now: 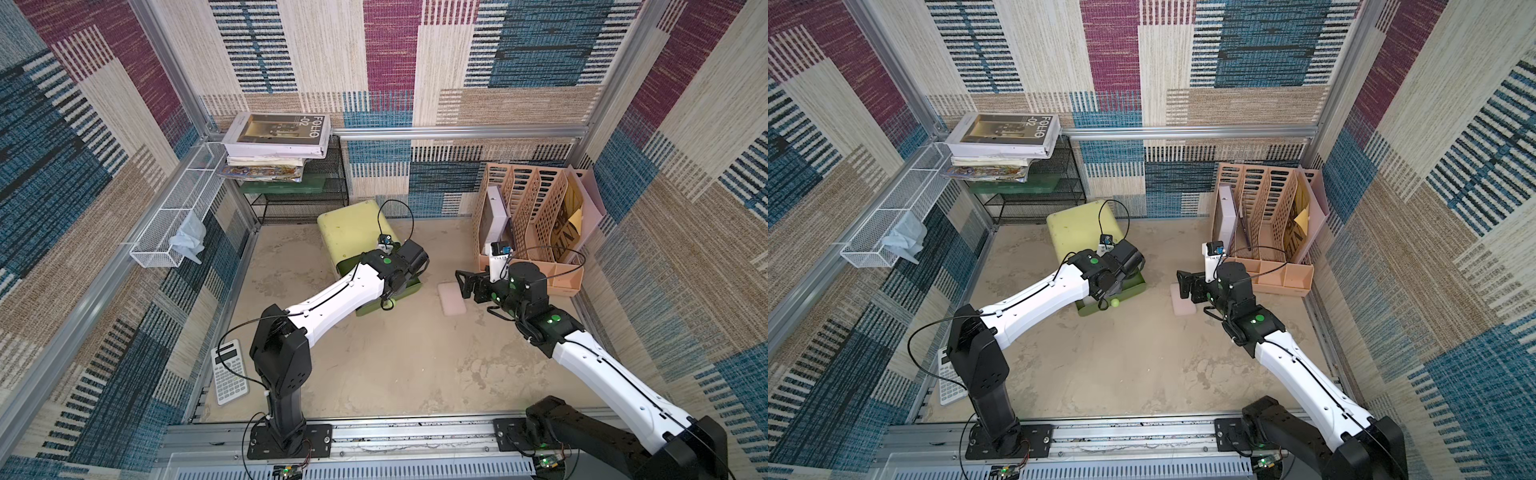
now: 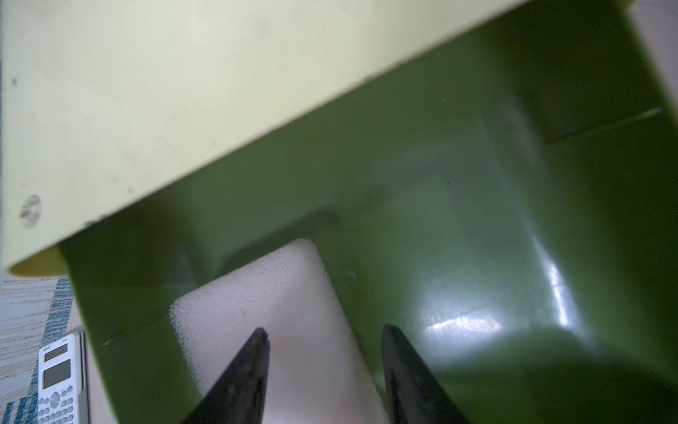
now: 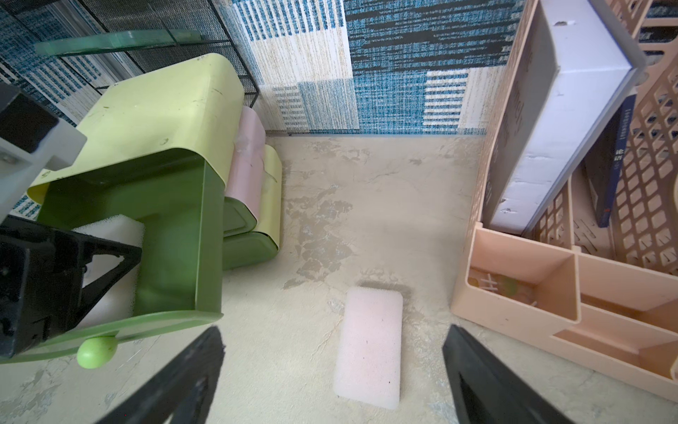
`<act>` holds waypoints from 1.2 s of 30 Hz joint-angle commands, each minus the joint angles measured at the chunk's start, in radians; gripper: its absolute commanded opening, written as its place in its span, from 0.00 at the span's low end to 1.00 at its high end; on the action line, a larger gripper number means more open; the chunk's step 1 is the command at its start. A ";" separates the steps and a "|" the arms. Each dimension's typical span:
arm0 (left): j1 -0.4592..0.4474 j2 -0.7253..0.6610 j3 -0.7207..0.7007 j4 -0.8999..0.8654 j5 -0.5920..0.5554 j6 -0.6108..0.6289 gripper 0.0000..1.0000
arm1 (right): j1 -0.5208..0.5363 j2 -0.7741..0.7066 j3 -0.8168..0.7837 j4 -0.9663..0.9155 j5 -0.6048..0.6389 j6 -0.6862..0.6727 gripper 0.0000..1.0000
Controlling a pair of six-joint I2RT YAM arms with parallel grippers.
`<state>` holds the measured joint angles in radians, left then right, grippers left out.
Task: Take the sponge out of the drawer
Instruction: Pick up the sponge from the drawer.
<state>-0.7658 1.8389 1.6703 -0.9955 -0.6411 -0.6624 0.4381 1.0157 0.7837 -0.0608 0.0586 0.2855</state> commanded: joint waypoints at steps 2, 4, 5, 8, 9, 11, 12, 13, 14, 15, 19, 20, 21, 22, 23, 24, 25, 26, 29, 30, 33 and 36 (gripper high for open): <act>-0.001 0.012 0.002 -0.023 -0.019 -0.010 0.49 | 0.001 0.006 -0.001 0.028 -0.014 0.009 0.96; -0.001 0.016 0.002 -0.024 -0.021 -0.011 0.45 | 0.000 0.008 0.000 0.028 -0.016 0.009 0.96; -0.001 0.018 0.002 -0.023 -0.022 -0.010 0.42 | -0.001 0.011 -0.001 0.029 -0.017 0.009 0.96; 0.000 0.022 0.002 -0.023 -0.024 -0.006 0.33 | -0.002 0.013 -0.001 0.029 -0.021 0.009 0.96; 0.000 0.023 0.001 -0.023 -0.025 -0.005 0.31 | -0.002 0.015 0.000 0.029 -0.022 0.009 0.96; 0.000 0.023 -0.001 -0.023 -0.028 -0.005 0.23 | -0.001 0.016 0.000 0.028 -0.022 0.009 0.97; 0.000 0.022 -0.005 -0.024 -0.029 -0.007 0.19 | -0.002 0.016 0.002 0.029 -0.024 0.009 0.97; 0.000 0.022 -0.004 -0.023 -0.031 -0.008 0.15 | -0.003 0.017 0.001 0.028 -0.024 0.008 0.97; 0.000 0.020 -0.004 -0.023 -0.034 -0.007 0.12 | -0.004 0.018 0.001 0.027 -0.025 0.009 0.97; 0.000 0.019 -0.005 -0.024 -0.035 -0.007 0.08 | -0.003 0.017 0.002 0.029 -0.025 0.009 0.97; 0.000 0.008 -0.006 -0.023 -0.042 -0.010 0.00 | -0.002 0.018 0.000 0.029 -0.028 0.009 0.97; 0.001 0.004 -0.006 -0.023 -0.043 -0.011 0.00 | -0.004 0.018 0.001 0.029 -0.025 0.007 0.97; 0.000 -0.002 -0.007 -0.023 -0.045 -0.014 0.00 | -0.003 0.017 0.001 0.028 -0.026 0.007 0.97; 0.000 -0.008 -0.007 -0.023 -0.047 -0.016 0.00 | -0.003 0.015 0.000 0.029 -0.026 0.007 0.97; 0.000 -0.015 -0.007 -0.022 -0.048 -0.018 0.00 | -0.003 0.016 0.000 0.028 -0.026 0.007 0.97; 0.000 -0.023 -0.007 -0.022 -0.050 -0.021 0.00 | -0.002 0.015 -0.001 0.029 -0.026 0.007 0.97; 0.000 -0.033 -0.007 -0.022 -0.049 -0.022 0.00 | -0.003 0.014 0.000 0.030 -0.026 0.007 0.97; 0.000 -0.042 -0.007 -0.022 -0.049 -0.022 0.00 | -0.004 0.013 0.000 0.030 -0.025 0.007 0.97; 0.000 -0.074 -0.007 -0.022 -0.045 -0.023 0.00 | -0.004 0.010 -0.001 0.030 -0.024 0.007 0.97; 0.000 -0.086 -0.010 -0.022 -0.045 -0.027 0.00 | -0.005 0.009 -0.002 0.032 -0.024 0.007 0.97; 0.001 -0.121 -0.018 -0.022 -0.046 -0.035 0.00 | -0.005 0.004 -0.004 0.033 -0.022 0.006 0.97; -0.001 -0.155 -0.024 -0.020 -0.049 -0.038 0.00 | -0.004 0.001 -0.006 0.036 -0.022 0.006 0.97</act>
<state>-0.7650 1.7069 1.6501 -1.0027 -0.6804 -0.6865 0.4328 1.0218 0.7830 -0.0551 0.0368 0.2893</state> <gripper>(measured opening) 0.051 0.966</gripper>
